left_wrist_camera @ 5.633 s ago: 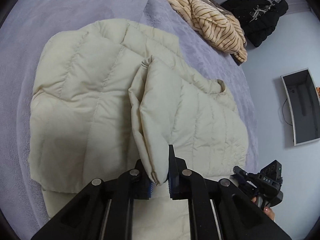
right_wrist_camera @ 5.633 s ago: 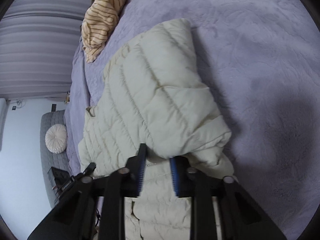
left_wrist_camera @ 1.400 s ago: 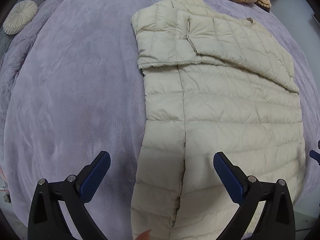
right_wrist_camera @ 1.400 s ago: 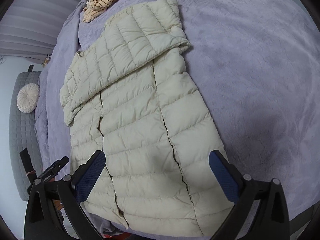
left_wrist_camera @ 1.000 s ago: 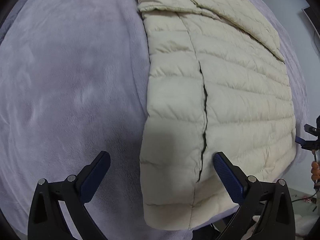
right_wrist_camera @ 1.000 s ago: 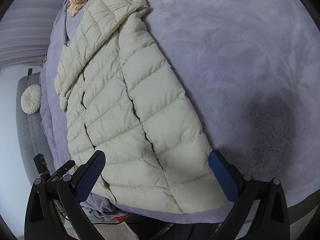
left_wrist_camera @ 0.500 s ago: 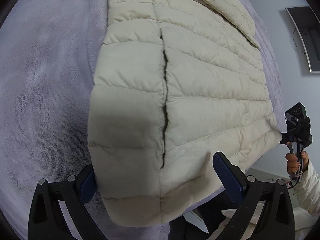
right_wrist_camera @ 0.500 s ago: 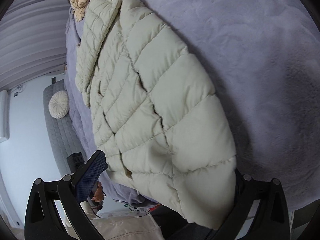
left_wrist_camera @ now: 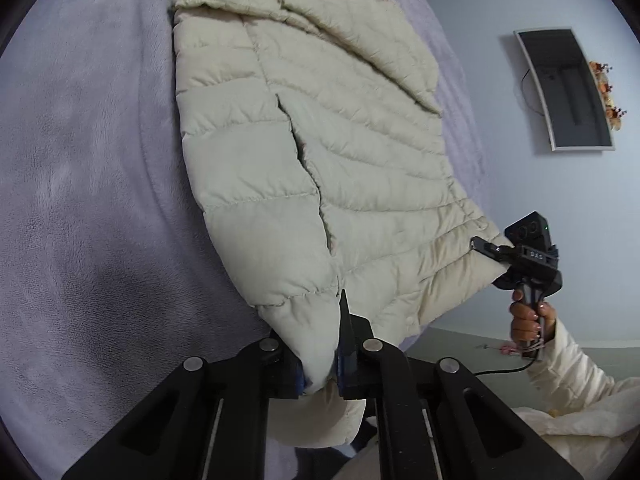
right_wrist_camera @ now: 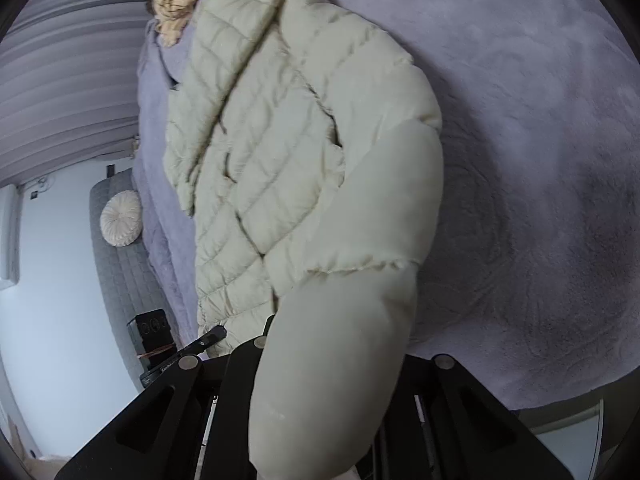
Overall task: Fold large clothes
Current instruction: 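Grasp the hem with both tools and fold it up toward the collar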
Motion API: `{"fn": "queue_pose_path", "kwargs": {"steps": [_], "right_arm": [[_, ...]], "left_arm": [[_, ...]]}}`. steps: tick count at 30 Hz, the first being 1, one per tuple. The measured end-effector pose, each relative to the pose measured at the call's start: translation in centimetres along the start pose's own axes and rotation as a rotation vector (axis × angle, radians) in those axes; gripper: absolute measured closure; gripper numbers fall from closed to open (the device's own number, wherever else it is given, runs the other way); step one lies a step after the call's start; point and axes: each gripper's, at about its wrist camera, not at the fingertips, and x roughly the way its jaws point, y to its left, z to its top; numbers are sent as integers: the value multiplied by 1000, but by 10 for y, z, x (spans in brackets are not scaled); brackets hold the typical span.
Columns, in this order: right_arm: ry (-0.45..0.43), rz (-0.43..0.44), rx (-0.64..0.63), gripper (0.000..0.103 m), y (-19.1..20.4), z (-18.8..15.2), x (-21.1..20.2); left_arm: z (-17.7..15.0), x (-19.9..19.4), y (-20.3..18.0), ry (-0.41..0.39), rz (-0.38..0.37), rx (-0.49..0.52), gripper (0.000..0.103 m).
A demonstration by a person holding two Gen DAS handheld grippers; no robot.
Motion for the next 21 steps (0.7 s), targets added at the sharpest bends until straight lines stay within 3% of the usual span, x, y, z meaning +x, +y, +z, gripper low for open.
{"fn": "queue_pose_path", "kwargs": {"steps": [5,11,17,21], "right_arm": [[-30,158,-74,91,36,14,-22],[-100,293,-153,91,98,66,-50],[-128,319,-203,91,149,150,-52],[-114,292,-169,91,159,211,-28]], "left_arm": [[22,-40,-13,-147,-90,-74,92],[82,-81,-29,-343,-144,-107,92],[172,-88,-27,-445,-41,-124,91],[225,-67,-20,-413,74,-92,91]]}}
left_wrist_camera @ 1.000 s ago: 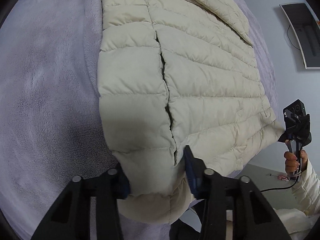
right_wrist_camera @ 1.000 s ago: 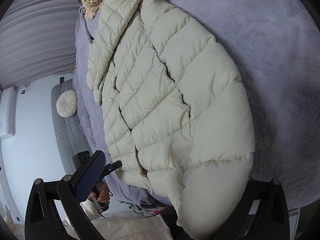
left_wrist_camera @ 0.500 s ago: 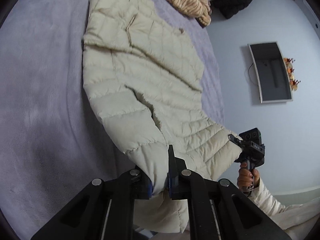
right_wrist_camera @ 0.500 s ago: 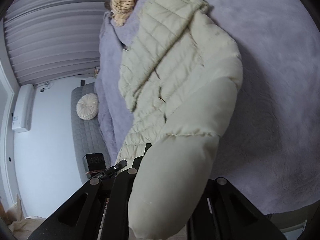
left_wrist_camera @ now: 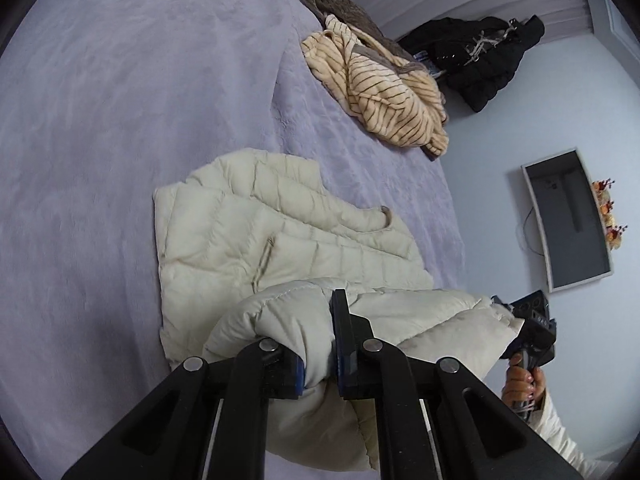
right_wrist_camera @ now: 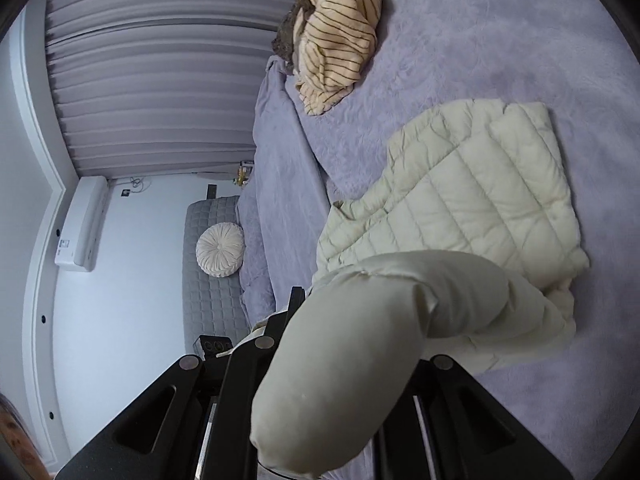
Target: Fold large clothes
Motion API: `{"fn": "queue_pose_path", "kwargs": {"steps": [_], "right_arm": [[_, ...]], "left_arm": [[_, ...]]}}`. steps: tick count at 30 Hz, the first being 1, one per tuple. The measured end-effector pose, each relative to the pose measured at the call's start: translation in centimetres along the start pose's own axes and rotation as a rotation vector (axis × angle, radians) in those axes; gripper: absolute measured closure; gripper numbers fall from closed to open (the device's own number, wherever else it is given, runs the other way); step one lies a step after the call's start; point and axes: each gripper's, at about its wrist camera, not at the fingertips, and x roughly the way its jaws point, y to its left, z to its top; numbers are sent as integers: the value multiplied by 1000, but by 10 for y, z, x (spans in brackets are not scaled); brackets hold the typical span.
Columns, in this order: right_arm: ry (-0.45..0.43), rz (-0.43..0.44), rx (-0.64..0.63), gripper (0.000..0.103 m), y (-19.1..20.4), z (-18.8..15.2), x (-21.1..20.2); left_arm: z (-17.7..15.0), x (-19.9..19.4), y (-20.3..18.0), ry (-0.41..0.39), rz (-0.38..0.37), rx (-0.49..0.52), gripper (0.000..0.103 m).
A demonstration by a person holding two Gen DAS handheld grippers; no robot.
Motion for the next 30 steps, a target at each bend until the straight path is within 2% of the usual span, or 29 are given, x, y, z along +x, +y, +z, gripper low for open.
{"fn": "queue_pose_path", "kwargs": {"steps": [2,6,11,13,15,17,18,19,20,21,22,23,24,28,30], "right_arm": [[22,-28,-2,91,-10,27,21],[40,-92,16,91,-44,68,60],[26,-89,62,91,-81,87,88],[23,-90,50,91,-81,88,91],[25,-100,24,88,-75,89,92],[27,-112,1,80,-68,89,91],[27,-116,-11,62,-64,89,90],[22,-114,-21,38,-60,88,90],[20,-103,-31,31,-55,88,89],[17,-104,-44,29,-49,87,88],[18,-116,-59,29,-43,86,88],[19,-126,-73,29,-38,86,88],[18,-134,-83,29,-33,85,87],[-7,-166,-131,29,-12,81,78],[-26,-188,-166,29,0,77,70]], "left_arm": [[11,22,7,23,54,24,91],[25,61,24,56,110,24,91],[32,80,40,97,144,13,91],[32,75,39,92,178,24,82],[29,68,33,82,214,45,77],[27,62,28,77,261,71,60],[25,59,24,72,275,87,47],[24,55,20,66,285,103,40],[22,52,16,59,302,121,37],[21,48,12,47,327,137,28],[21,42,8,27,357,151,9],[21,35,3,-6,402,166,0],[22,28,-2,-40,432,183,0],[23,-3,-11,-124,454,197,0],[19,-18,-21,-181,517,236,0]]}}
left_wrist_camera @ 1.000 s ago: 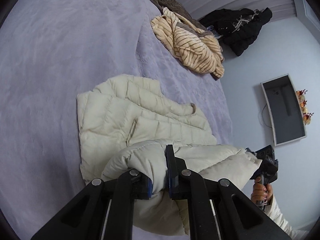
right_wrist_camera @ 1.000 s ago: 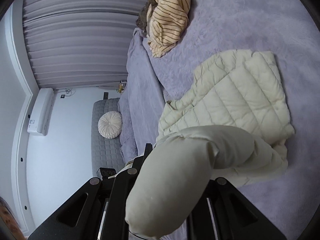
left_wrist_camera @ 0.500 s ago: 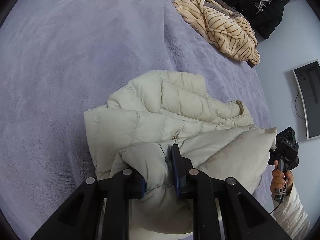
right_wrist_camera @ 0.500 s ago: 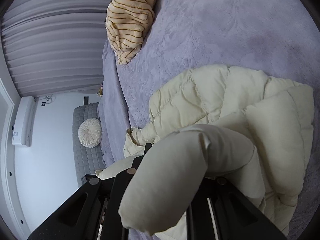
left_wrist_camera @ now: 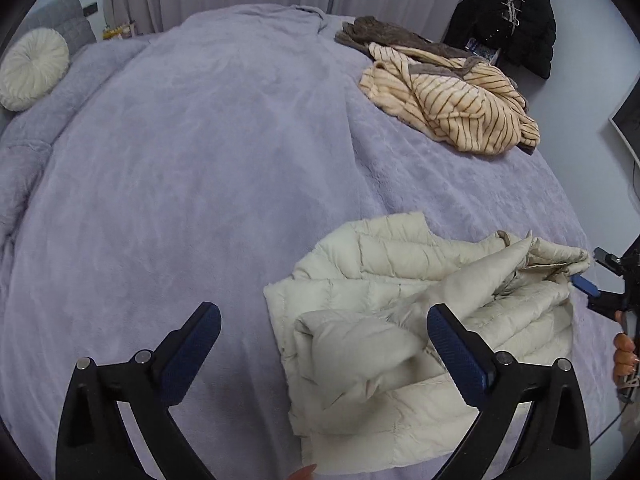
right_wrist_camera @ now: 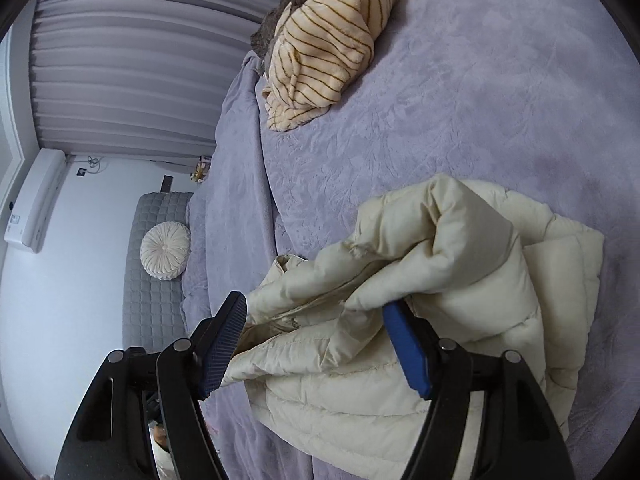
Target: Fold large clothes
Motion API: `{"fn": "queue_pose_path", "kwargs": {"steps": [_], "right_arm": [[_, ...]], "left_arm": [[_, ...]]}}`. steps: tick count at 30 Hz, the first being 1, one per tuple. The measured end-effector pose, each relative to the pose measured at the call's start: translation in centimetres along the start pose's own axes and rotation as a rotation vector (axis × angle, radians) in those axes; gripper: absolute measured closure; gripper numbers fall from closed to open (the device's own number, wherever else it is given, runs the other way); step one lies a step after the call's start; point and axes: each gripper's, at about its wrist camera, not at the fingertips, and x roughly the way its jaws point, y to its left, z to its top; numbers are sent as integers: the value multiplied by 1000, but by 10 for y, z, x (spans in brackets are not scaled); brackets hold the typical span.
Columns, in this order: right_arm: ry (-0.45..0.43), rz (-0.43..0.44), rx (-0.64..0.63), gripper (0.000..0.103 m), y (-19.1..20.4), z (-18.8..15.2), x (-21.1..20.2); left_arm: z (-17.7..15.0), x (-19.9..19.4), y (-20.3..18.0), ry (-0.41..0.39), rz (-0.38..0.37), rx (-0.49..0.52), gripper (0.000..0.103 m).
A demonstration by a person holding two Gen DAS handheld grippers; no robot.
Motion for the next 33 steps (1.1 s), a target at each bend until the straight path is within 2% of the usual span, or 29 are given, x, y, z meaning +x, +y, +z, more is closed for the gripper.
{"fn": "queue_pose_path", "kwargs": {"steps": [2,5,6,7,9,13,15,17,19,21,24,27,33], "right_arm": [[-25,-27,-30,29,10,-5,-13],[-54,-63,-55,29,18,-17,-34],[-60,-82,-69,32,20,-21,-38],[-57,-101,-88,49,23,-26,-41],[-24,-164,-131,75,27,-32,-35],[70,-187,-208,78,31,-43,2],[99,-212,-260,78,35,-45,28],[100,-273,-323,78,36,-40,49],[55,-350,-377,78,33,-31,60],[20,-383,-341,78,14,-17,66],[-17,-380,-259,79,-21,-2,70],[-20,-314,-196,82,-46,4,77],[-19,-295,-193,83,-61,3,89]], "left_arm": [[0,-17,-1,-48,42,16,0],[-6,-31,0,-64,0,-18,0],[-9,-31,-5,-56,-27,-13,1],[-11,-30,-11,-40,-56,4,1],[-15,-20,-30,-22,-99,38,1],[-10,19,-72,2,-151,63,1],[2,40,-87,-33,-107,74,1],[12,63,-92,-53,-61,69,1],[20,88,-85,-40,-15,31,1],[22,112,-74,-14,18,-7,1],[16,140,-64,-6,47,-23,1],[10,154,-65,-10,50,4,1],[6,166,-63,-7,25,-18,1]]}}
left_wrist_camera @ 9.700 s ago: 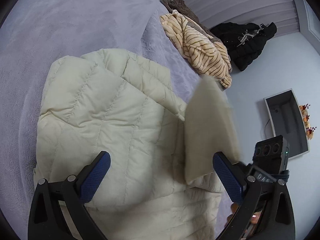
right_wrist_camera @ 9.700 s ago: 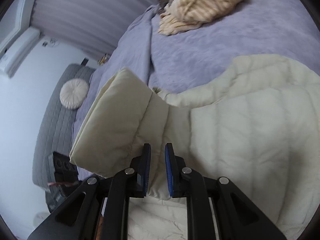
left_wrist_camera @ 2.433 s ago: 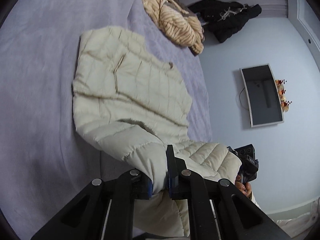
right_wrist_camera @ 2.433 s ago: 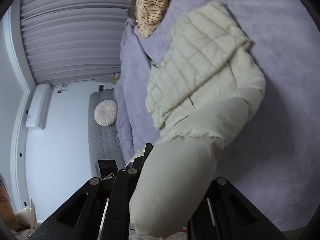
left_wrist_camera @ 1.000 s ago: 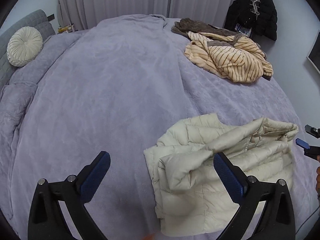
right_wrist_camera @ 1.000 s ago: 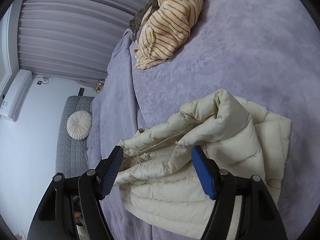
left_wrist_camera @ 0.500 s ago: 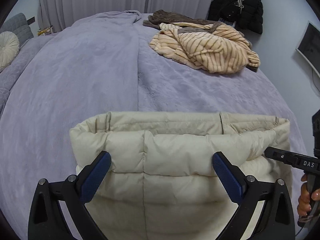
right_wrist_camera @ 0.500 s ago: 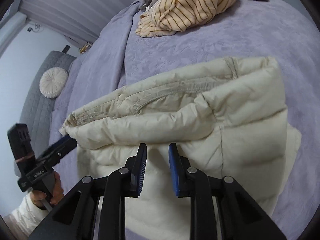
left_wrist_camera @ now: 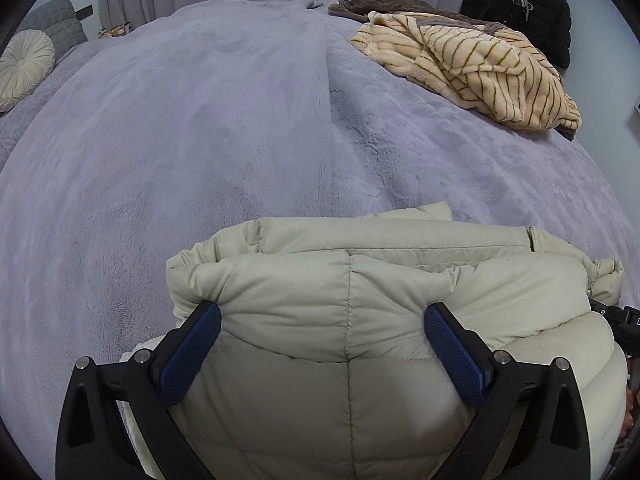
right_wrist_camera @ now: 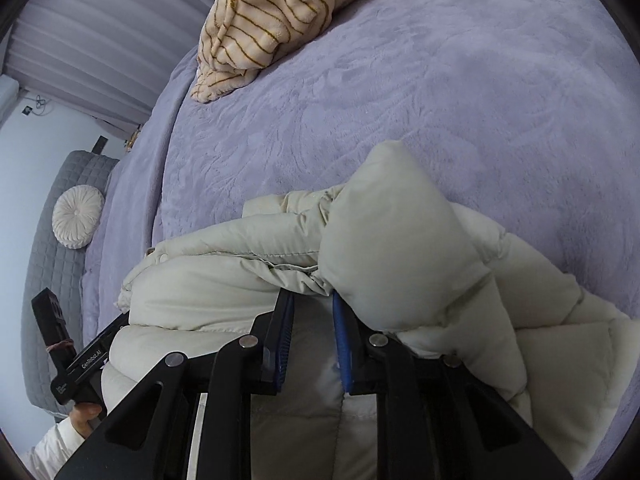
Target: Fold large clothes
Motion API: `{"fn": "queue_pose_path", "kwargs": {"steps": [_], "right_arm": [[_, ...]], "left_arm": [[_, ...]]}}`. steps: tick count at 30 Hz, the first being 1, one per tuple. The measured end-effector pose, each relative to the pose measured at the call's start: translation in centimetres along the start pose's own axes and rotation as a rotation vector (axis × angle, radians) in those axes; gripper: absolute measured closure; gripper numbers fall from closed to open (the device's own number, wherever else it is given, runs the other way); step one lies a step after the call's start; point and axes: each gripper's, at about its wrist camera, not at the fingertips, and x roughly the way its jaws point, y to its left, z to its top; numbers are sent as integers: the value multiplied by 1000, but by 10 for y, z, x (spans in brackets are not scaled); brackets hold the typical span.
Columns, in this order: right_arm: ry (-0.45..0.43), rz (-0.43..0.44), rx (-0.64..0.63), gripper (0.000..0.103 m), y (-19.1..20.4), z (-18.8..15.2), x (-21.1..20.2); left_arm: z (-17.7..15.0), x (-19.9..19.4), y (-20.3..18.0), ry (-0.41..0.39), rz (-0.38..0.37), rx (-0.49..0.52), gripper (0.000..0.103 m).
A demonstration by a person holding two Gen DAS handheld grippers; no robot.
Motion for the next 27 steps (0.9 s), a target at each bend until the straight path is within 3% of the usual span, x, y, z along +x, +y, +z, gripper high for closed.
{"fn": "queue_pose_path", "kwargs": {"steps": [14,19,23,27], "right_arm": [[25,11,0,84,-4,6,0],[18,-82,18,83,-2,11,-28],[-5,-129,-40,79,23,3,-67],[-4,-155,-142,79,47,-32,-86]], "left_arm": [[-7,-1,6,-3,19,50,0],[-5,-28,43,17,68,-6,0],[-15,-68,48,-27,106,66,0],[-28,-53,58,28,143,49,0]]}}
